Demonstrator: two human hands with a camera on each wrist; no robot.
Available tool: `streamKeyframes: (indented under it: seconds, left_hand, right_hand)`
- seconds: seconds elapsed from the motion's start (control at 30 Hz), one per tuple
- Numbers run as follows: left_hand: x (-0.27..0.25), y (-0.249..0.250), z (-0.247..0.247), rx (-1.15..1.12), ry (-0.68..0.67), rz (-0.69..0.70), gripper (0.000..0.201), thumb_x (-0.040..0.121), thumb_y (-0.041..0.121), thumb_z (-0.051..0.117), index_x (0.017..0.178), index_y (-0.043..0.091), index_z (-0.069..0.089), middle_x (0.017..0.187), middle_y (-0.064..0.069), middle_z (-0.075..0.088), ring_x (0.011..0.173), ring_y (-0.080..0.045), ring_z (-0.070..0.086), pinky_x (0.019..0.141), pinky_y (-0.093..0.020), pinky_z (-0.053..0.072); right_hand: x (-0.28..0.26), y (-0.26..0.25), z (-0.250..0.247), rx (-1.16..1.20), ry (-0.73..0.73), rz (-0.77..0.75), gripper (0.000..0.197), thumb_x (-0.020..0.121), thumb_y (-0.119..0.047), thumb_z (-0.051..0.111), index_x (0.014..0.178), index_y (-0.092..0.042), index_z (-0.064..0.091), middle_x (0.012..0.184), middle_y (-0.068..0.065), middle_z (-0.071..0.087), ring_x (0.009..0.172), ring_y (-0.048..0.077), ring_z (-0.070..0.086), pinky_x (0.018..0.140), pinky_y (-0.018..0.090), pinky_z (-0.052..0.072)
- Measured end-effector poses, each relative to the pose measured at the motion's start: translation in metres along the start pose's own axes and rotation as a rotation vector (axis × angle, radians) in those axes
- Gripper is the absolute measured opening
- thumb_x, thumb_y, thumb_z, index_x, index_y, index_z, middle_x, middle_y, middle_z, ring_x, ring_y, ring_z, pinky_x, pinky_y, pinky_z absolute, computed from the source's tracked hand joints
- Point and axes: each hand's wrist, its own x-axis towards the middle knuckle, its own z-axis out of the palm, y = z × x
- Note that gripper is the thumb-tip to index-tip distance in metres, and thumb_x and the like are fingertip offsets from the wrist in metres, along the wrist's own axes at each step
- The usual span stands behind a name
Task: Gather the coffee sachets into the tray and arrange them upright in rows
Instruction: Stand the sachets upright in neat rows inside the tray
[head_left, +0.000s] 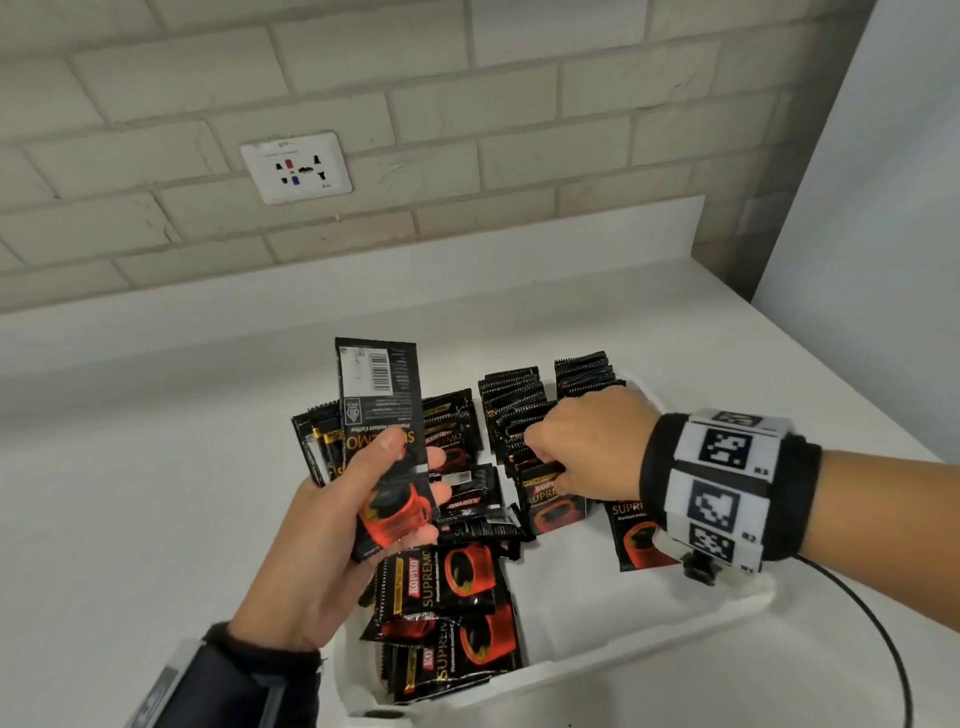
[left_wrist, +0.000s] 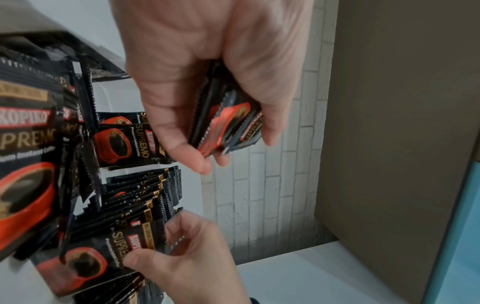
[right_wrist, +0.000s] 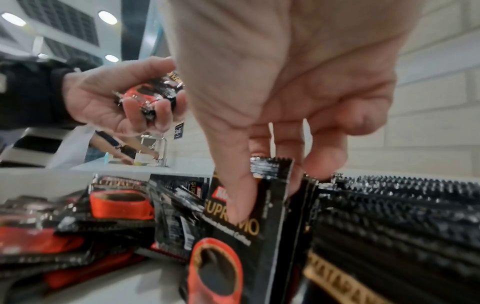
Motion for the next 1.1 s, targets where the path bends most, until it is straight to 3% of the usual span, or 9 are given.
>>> streamKeyframes:
  seconds: [0.1,0.23,0.4,0.47,0.57,0.73,0.9,1.0,1.1]
  left_hand:
    - [0.002,-0.001,0.0,-0.012,-0.014,-0.02,0.047,0.053,0.044,0.074,0.085,0.01,0.072,0.084,-0.01,0.074,0.069,-0.02,0.071,0.049,-0.027,0.057]
    - [0.004,-0.004,0.002,-0.058,-0.018,-0.04,0.042,0.063,0.036,0.058,0.096,0.01,0.065,0.086,-0.01,0.074,0.067,-0.021,0.071,0.044,-0.025,0.053]
    - [0.007,-0.009,0.008,-0.186,-0.074,-0.115,0.037,0.067,0.032,0.053,0.092,0.009,0.067,0.091,-0.015,0.073,0.063,-0.025,0.07,0.044,-0.028,0.055]
    - [0.008,-0.011,0.011,-0.2,-0.122,-0.147,0.036,0.068,0.029,0.053,0.088,0.006,0.072,0.094,-0.017,0.072,0.064,-0.026,0.069,0.045,-0.028,0.055]
    - [0.007,-0.013,0.021,-0.162,-0.195,-0.163,0.027,0.069,0.024,0.054,0.074,0.011,0.077,0.092,-0.017,0.072,0.065,-0.025,0.069,0.045,-0.028,0.054]
    - [0.002,-0.018,0.039,-0.108,-0.299,-0.173,0.025,0.071,0.012,0.059,0.092,0.01,0.071,0.089,-0.023,0.071,0.063,-0.03,0.069,0.042,-0.029,0.054]
    - [-0.004,-0.02,0.048,-0.148,-0.28,-0.224,0.025,0.07,0.021,0.061,0.09,0.01,0.071,0.088,-0.018,0.071,0.061,-0.027,0.068,0.041,-0.029,0.054]
    - [-0.004,-0.021,0.047,-0.249,-0.215,-0.288,0.049,0.062,0.038,0.063,0.099,0.006,0.065,0.092,-0.019,0.071,0.062,-0.027,0.068,0.041,-0.03,0.054]
    - [-0.006,-0.019,0.05,-0.301,-0.219,-0.325,0.056,0.056,0.048,0.063,0.095,0.008,0.07,0.089,-0.021,0.07,0.062,-0.027,0.067,0.043,-0.03,0.055]
  right_hand:
    - [0.002,0.0,0.003,-0.11,0.031,-0.016,0.017,0.089,-0.025,0.053,0.103,-0.016,0.056,0.1,0.0,0.061,0.089,0.021,0.059,0.048,0.025,0.025]
    - [0.002,0.003,0.002,-0.088,0.087,0.007,0.027,0.087,-0.032,0.056,0.109,-0.016,0.051,0.106,0.001,0.055,0.096,0.022,0.055,0.064,0.03,0.034]
    - [-0.007,0.014,-0.011,0.059,0.183,0.097,0.03,0.088,-0.041,0.053,0.111,-0.023,0.049,0.104,-0.006,0.052,0.091,0.016,0.054,0.064,0.027,0.035]
    - [-0.015,0.018,-0.02,0.24,0.214,0.16,0.032,0.087,-0.05,0.051,0.111,-0.028,0.05,0.094,-0.013,0.052,0.085,0.01,0.053,0.062,0.023,0.035]
    - [-0.026,0.017,-0.029,0.775,0.226,0.212,0.036,0.08,-0.054,0.056,0.108,-0.031,0.054,0.089,-0.012,0.059,0.075,0.003,0.055,0.065,0.02,0.041]
    - [-0.028,-0.002,-0.012,1.365,0.187,0.159,0.033,0.078,-0.034,0.066,0.108,-0.023,0.057,0.079,-0.007,0.065,0.053,0.002,0.056,0.045,0.018,0.041]
    - [-0.037,0.002,-0.001,1.623,0.558,0.246,0.019,0.074,-0.017,0.07,0.09,-0.026,0.064,0.065,-0.007,0.068,0.043,0.002,0.047,0.037,0.016,0.037]
    - [-0.051,0.007,-0.006,1.401,0.977,0.164,0.022,0.07,-0.012,0.075,0.07,-0.027,0.059,0.068,-0.01,0.066,0.053,0.0,0.053,0.051,0.013,0.044]
    - [-0.059,0.0,0.003,0.739,1.078,-0.191,0.026,0.074,-0.001,0.067,0.076,-0.026,0.058,0.083,-0.008,0.056,0.074,0.008,0.051,0.066,0.018,0.043]
